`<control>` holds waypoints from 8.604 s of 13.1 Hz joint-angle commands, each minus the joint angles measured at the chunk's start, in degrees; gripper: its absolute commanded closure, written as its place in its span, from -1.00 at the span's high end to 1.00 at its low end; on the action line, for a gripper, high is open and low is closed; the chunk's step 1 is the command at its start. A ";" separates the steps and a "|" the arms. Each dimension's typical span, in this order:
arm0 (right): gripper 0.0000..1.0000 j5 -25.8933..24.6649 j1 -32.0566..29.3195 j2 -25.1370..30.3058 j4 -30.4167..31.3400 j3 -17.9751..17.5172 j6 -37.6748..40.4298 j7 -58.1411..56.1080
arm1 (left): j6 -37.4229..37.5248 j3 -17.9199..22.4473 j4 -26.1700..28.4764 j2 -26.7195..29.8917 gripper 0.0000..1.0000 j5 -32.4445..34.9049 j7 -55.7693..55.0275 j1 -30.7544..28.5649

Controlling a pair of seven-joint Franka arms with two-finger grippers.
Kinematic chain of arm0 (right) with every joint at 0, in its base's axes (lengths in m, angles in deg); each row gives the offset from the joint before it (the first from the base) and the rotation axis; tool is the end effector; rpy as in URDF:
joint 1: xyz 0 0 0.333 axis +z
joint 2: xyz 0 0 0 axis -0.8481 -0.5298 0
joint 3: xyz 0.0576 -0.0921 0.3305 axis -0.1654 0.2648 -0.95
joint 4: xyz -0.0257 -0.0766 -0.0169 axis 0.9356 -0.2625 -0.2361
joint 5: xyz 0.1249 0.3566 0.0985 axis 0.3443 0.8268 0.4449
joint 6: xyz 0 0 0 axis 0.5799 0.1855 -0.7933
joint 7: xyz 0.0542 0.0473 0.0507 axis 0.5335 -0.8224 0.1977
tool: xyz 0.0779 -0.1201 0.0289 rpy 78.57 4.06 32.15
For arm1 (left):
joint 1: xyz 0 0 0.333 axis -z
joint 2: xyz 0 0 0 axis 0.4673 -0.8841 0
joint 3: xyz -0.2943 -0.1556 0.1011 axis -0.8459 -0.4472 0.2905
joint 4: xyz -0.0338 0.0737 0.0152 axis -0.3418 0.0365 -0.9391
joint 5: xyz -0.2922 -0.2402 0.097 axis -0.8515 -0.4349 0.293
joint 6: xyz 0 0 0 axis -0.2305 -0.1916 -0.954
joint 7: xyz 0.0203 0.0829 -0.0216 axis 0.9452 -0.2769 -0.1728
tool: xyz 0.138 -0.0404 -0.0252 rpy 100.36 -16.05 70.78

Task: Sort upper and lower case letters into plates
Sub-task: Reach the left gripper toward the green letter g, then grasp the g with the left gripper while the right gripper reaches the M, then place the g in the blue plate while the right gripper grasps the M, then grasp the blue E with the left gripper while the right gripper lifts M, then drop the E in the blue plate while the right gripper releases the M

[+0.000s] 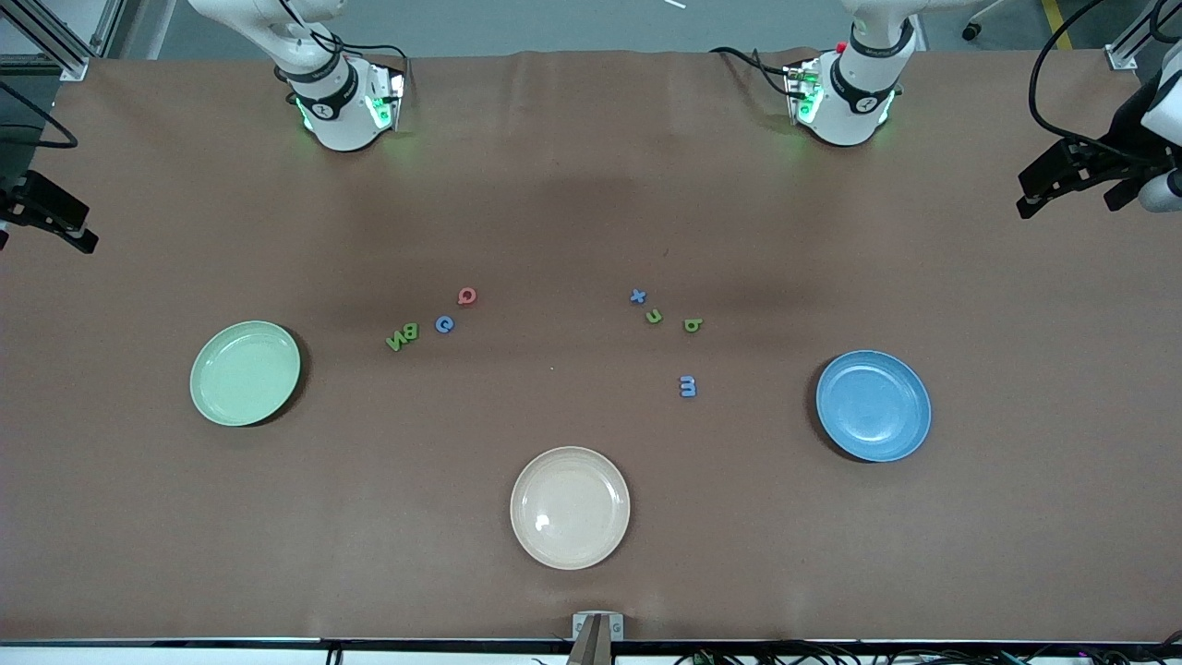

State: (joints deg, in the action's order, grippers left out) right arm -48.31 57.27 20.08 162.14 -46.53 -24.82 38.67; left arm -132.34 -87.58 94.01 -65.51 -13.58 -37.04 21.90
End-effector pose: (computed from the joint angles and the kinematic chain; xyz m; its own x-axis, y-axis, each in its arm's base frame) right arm 0.5449 -0.0353 0.6593 0.9952 -0.0325 0.0928 -0.0347 -0.9991 0.0225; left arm 0.5070 -0.0268 0.6471 0.9969 0.0642 0.0453 0.0657 -0.9973 -0.0331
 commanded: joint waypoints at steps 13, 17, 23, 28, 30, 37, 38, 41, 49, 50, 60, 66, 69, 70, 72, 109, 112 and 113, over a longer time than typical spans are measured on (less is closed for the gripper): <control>1.00 0.28 4.77 -4.43 -1.47 -0.40 -2.35 1.00 | -11.66 -2.69 -6.03 -22.61 1.00 0.55 -12.78 7.86; 1.00 -0.16 7.24 -7.59 -1.47 -0.40 -4.81 0.39 | -26.14 -2.60 0.97 -28.60 1.00 2.74 -27.48 16.75; 0.98 0.18 7.86 -14.36 2.11 -0.31 -3.67 1.27 | -43.75 -2.95 16.02 -29.75 0.96 3.01 -36.80 23.62; 0.97 0.63 10.75 -14.19 13.00 -0.40 -10.69 25.92 | -53.60 -2.86 22.80 -32.81 0.70 8.44 -47.33 28.28; 0.97 0.63 12.51 -13.32 20.72 -0.40 -18.84 32.87 | -53.87 -2.86 22.72 -34.92 0.60 11.09 -51.64 29.77; 0.97 0.72 17.96 -13.40 40.61 -0.40 -44.53 52.74 | -58.71 -2.95 22.80 -38.89 0.46 12.15 -58.34 29.86; 0.97 0.72 18.58 -13.75 40.63 -0.40 -44.90 54.77 | -58.71 -2.95 22.80 -38.89 0.37 12.07 -59.04 29.86; 0.97 0.72 18.76 -16.90 40.71 -0.40 -49.01 57.16 | -58.27 -3.04 22.80 -38.89 0.31 12.15 -64.14 30.30; 0.94 0.72 19.46 -24.03 42.73 -0.40 -60.88 60.24 | -54.50 -3.13 24.47 -37.83 0.04 12.15 -68.54 31.01; 0.89 0.72 19.81 -24.04 43.17 -0.40 -61.68 60.59 | -54.14 -3.04 24.56 -37.83 -0.05 12.15 -68.63 31.01; 0.19 0.72 19.90 -23.86 44.05 -0.40 -61.60 60.95 | -53.70 -1.55 21.24 -33.89 -0.98 15.21 -66.70 25.59; -0.27 0.72 20.16 -23.95 44.05 -0.40 -61.60 60.95 | -53.87 -1.81 19.46 -33.70 -0.91 18.22 -49.67 7.04; -0.56 0.72 20.08 -23.95 43.88 -0.40 -61.60 60.86 | -53.96 -1.81 19.90 -34.23 -0.69 18.22 -46.58 1.93; -0.64 0.72 20.08 -23.86 43.79 -0.40 -61.51 60.86 | -53.96 -1.72 20.16 -34.32 -0.60 18.22 -45.70 0.87; -0.65 0.72 19.90 -23.25 43.53 -0.40 -60.63 60.68 | -53.96 -1.72 20.25 -34.49 0.32 18.22 -45.51 -0.72; 0.99 2.83 -7.89 -20.62 32.04 -0.49 -39.77 -2.63 | -37.19 -7.61 2.49 -41.54 -0.99 17.96 -71.19 15.65; 0.99 2.91 -2.44 -17.54 30.25 -0.49 -34.18 8.78 | -35.77 -7.70 9.24 -35.22 -0.99 17.96 -60.94 8.54; 0.99 2.83 0.01 -16.84 30.52 -0.40 -33.83 14.31 | -35.77 -7.79 12.40 -32.59 -0.99 17.96 -56.02 5.55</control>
State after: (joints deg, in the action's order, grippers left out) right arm -46.37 53.48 1.07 191.06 -47.21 -59.27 45.42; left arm -167.65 -94.62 98.34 -104.14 3.63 -98.81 31.73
